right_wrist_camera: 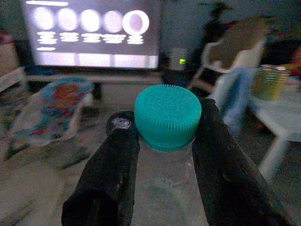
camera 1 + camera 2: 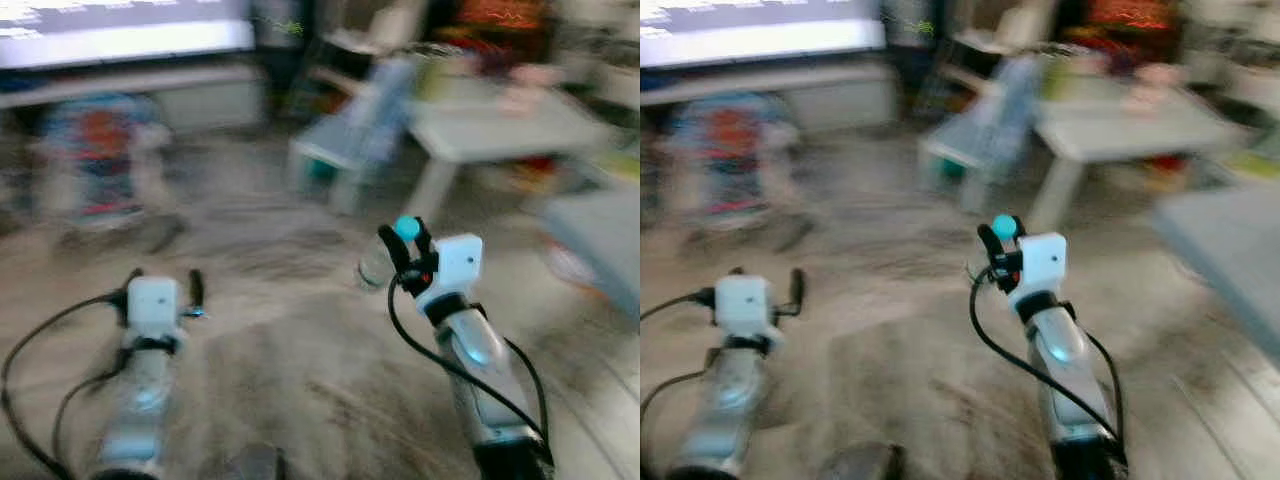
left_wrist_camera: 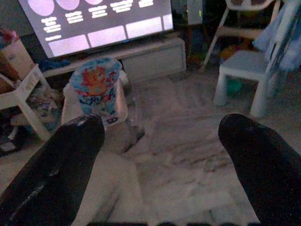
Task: Restocking fridge
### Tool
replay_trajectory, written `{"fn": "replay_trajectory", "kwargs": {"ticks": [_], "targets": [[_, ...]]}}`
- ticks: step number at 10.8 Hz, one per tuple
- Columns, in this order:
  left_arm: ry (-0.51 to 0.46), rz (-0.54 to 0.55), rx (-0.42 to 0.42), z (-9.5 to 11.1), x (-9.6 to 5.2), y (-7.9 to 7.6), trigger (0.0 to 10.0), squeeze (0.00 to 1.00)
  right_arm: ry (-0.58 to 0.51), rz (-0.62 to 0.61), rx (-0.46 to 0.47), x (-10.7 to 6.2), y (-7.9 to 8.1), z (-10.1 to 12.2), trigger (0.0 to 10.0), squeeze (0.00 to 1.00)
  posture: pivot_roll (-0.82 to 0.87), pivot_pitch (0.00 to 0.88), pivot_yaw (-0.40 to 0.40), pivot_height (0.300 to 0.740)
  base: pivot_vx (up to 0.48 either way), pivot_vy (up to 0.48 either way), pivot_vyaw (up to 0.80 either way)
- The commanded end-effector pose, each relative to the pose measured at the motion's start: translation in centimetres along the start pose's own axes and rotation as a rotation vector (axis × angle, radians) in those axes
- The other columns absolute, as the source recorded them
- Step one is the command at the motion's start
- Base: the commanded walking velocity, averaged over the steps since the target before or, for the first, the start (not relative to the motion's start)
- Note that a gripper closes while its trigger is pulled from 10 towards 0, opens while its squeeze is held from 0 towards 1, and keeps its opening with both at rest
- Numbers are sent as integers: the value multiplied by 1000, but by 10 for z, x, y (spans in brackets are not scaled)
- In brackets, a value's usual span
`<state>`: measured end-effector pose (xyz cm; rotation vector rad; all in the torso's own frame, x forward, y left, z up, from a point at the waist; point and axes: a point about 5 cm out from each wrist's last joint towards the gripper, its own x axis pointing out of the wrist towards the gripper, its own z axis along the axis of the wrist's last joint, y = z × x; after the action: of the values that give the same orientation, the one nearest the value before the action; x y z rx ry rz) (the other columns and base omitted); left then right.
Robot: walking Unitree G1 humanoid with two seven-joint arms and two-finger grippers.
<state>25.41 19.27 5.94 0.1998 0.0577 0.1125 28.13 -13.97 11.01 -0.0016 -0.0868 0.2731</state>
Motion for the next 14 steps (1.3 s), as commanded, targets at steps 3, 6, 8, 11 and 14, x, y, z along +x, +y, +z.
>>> {"fn": "replay_trajectory", "kwargs": {"ticks": [3, 6, 8, 11, 14], "targets": [[-30, 24, 37, 7, 5, 11, 10000, 0, -34, -3, -38, 5, -2, 6, 10000, 0, 128, 29, -59, 740, 0, 0, 800], [-4, 8, 50, -1, -5, 8, 10000, 0, 0, -21, -44, -8, -4, -5, 10000, 0, 129, 40, -47, 740, 0, 0, 800], [17, 2, 45, -6, -12, 2, 10000, 0, 25, -52, -55, -15, -12, -12, 10000, 0, 127, 37, -46, 740, 0, 0, 800], [23, -12, 45, -6, -11, -1, 10000, 0, 25, -52, -69, -14, -12, -12, 10000, 0, 126, 30, -41, 740, 0, 0, 800], [25, -16, 44, -5, -10, -4, 10000, 0, 18, -57, -73, -12, -14, -10, 10000, 0, 128, 23, -41, 740, 0, 0, 800]]}}
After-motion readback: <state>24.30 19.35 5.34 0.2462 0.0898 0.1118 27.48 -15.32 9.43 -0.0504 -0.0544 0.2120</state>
